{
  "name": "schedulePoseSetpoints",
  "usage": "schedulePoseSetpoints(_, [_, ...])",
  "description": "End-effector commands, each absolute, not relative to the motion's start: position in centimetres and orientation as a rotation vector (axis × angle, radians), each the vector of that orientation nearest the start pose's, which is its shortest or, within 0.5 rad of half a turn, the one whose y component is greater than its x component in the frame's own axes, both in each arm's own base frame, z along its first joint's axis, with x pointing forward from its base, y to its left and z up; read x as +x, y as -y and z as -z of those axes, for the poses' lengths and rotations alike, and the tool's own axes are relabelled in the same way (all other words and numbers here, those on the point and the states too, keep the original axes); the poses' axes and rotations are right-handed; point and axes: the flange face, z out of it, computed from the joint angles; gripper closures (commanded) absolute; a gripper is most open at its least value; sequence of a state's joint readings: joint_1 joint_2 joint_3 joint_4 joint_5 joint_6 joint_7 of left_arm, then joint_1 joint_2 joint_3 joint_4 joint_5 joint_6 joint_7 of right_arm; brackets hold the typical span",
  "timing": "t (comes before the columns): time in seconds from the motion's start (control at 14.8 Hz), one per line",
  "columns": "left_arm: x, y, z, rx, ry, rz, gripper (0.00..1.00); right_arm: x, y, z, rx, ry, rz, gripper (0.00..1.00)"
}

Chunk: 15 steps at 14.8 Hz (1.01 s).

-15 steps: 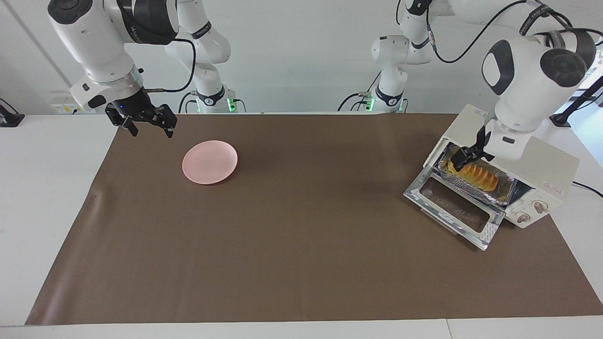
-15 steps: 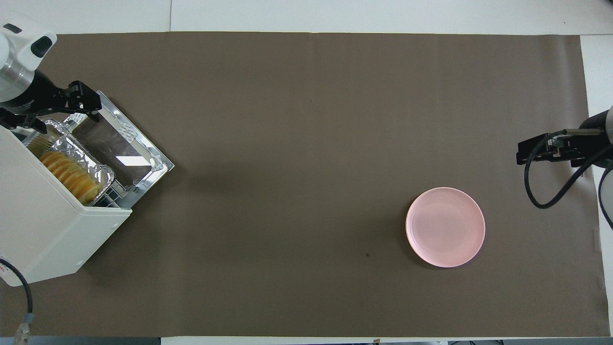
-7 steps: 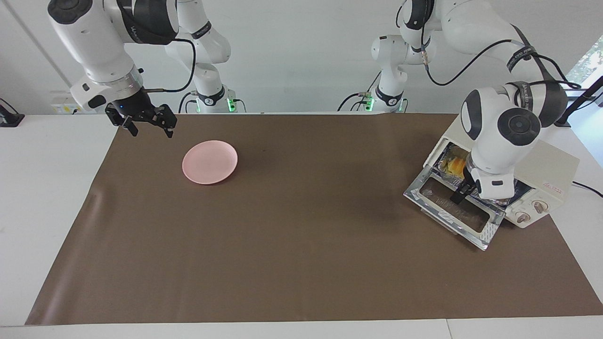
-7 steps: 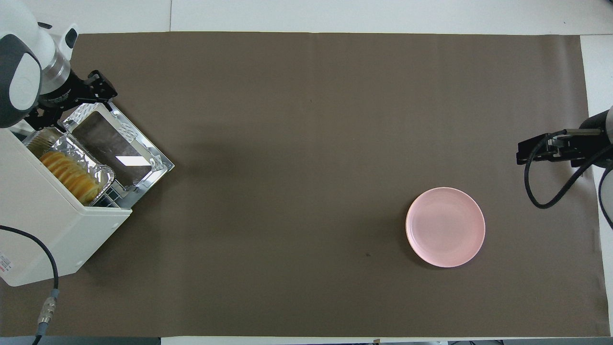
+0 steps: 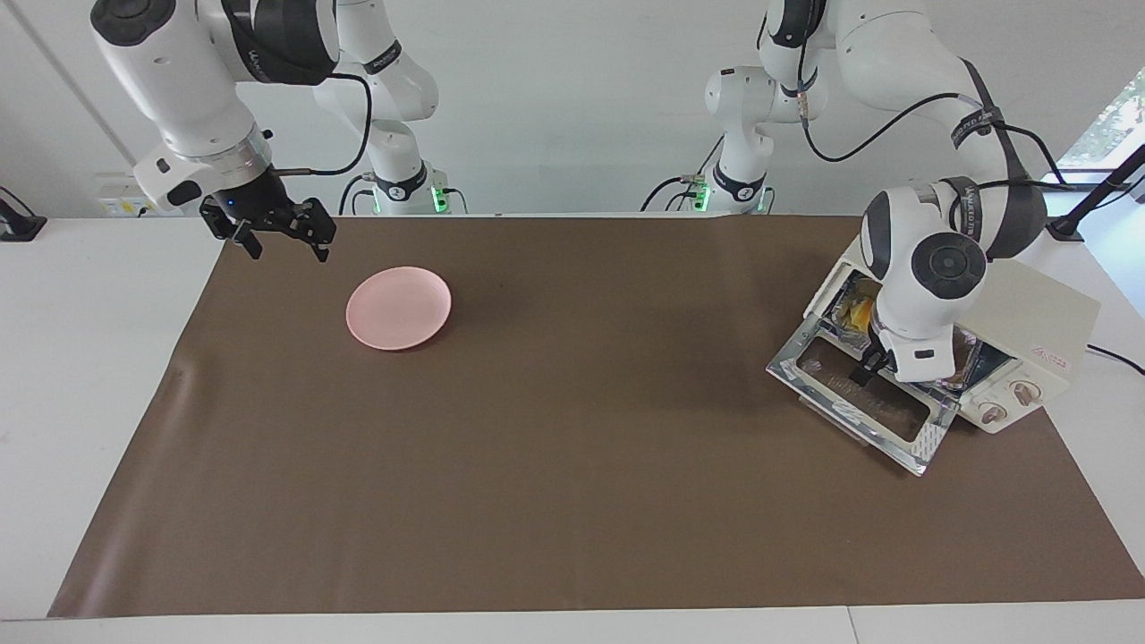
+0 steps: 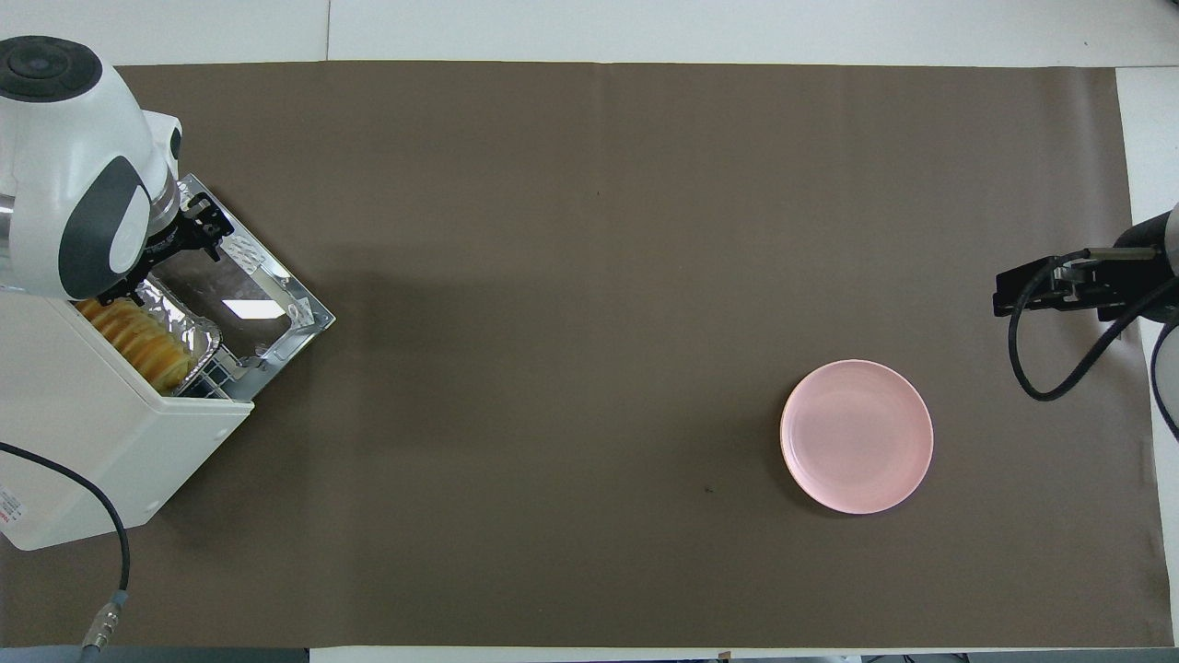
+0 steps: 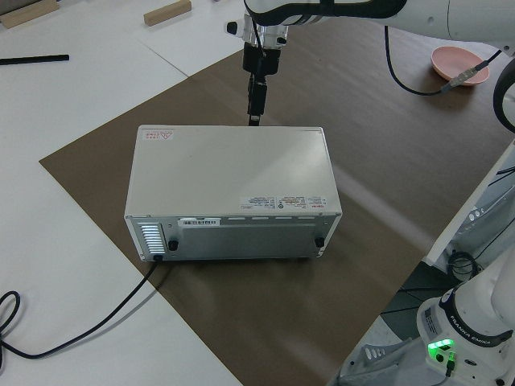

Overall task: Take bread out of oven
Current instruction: 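Reach the left gripper into the oven toward the foil tray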

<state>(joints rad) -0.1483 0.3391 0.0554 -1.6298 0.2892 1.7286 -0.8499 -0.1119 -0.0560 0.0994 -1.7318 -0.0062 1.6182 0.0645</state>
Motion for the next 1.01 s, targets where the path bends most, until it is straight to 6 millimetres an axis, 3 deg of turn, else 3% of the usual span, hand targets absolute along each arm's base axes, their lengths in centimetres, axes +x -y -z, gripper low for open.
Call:
schedulePoseSetpoints(0.0, [61.5, 2.9, -40.4, -2.602, 0.924, -0.074, 0.00, 53.0, 0.8, -58.4, -3.169, -0.103, -0.095, 0.00])
schedulePoseSetpoints(0.27, [60.7, 2.2, -38.2, -2.594, 0.885, -0.054, 0.00, 53.0, 0.8, -58.4, -3.169, -0.103, -0.095, 0.00])
schedulePoseSetpoints(0.74, [61.3, 2.1, -36.2, -2.591, 0.890, -0.032, 0.00, 53.0, 0.8, -58.4, -3.169, -0.103, -0.095, 0.00])
schedulePoseSetpoints(0.94, [61.3, 1.6, -36.0, -2.592, 0.903, -0.023, 0.21, 53.0, 0.8, -58.4, -3.169, -0.103, -0.095, 0.00])
